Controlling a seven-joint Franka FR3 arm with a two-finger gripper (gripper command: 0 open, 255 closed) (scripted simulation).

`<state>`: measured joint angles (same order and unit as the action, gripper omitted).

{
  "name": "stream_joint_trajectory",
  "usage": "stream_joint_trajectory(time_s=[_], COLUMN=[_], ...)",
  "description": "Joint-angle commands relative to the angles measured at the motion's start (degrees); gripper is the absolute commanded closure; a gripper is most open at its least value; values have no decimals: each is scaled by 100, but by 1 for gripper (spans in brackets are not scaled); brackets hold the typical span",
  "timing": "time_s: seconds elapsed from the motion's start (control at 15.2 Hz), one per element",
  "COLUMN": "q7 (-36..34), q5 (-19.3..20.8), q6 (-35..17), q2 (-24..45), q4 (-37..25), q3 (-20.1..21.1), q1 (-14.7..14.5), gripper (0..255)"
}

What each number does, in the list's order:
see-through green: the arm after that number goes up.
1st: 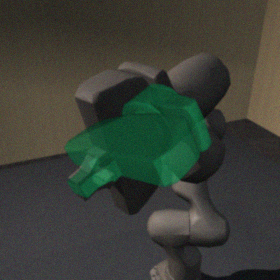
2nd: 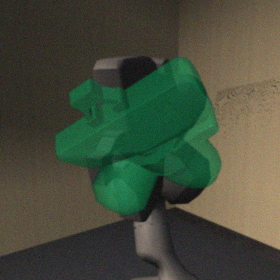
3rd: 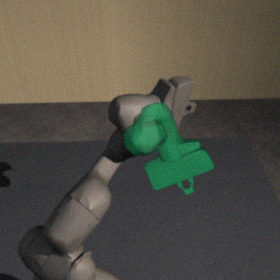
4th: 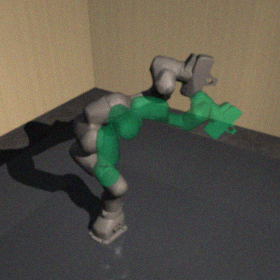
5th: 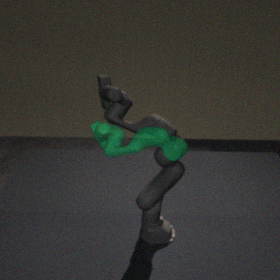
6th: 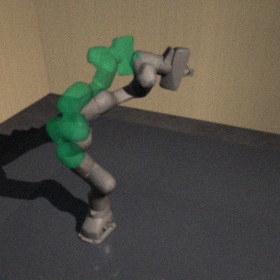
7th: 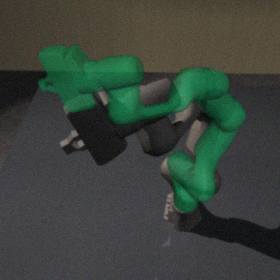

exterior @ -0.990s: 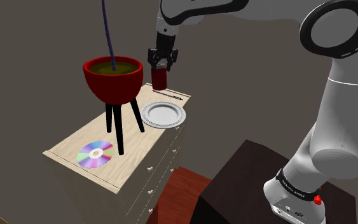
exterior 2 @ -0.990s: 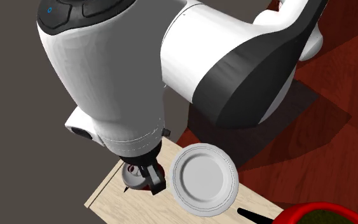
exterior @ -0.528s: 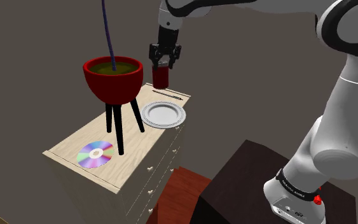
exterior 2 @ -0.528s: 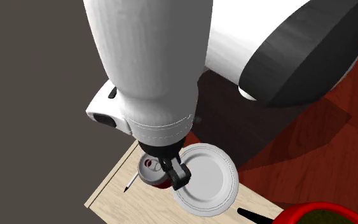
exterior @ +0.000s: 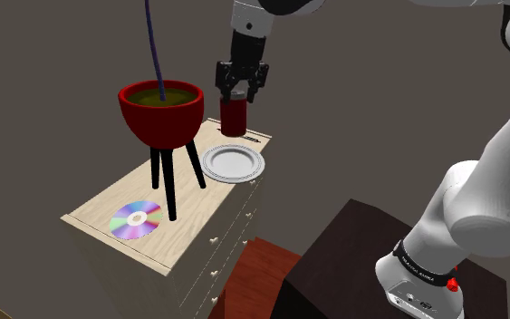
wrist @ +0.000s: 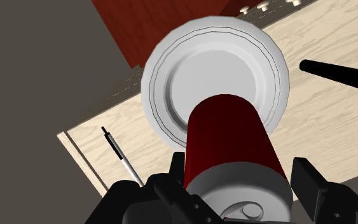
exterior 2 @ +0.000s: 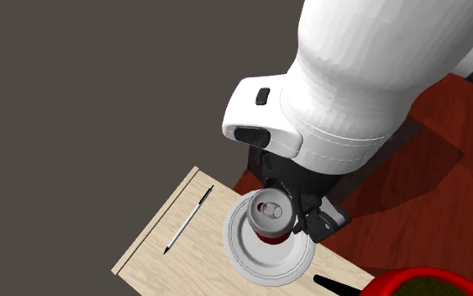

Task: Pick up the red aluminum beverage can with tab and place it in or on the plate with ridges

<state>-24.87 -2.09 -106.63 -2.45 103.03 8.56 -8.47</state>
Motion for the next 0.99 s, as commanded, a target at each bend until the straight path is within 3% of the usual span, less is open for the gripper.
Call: stream_joint_trajectory(time_s=[0.0, 0.92], q7=[-124, -106], q5=[-22, -22], q6=[-25, -1093], q2=[-206, -113], q4=[227, 1203], q3=[65, 79], q1=[-61, -69], gripper=[255, 255])
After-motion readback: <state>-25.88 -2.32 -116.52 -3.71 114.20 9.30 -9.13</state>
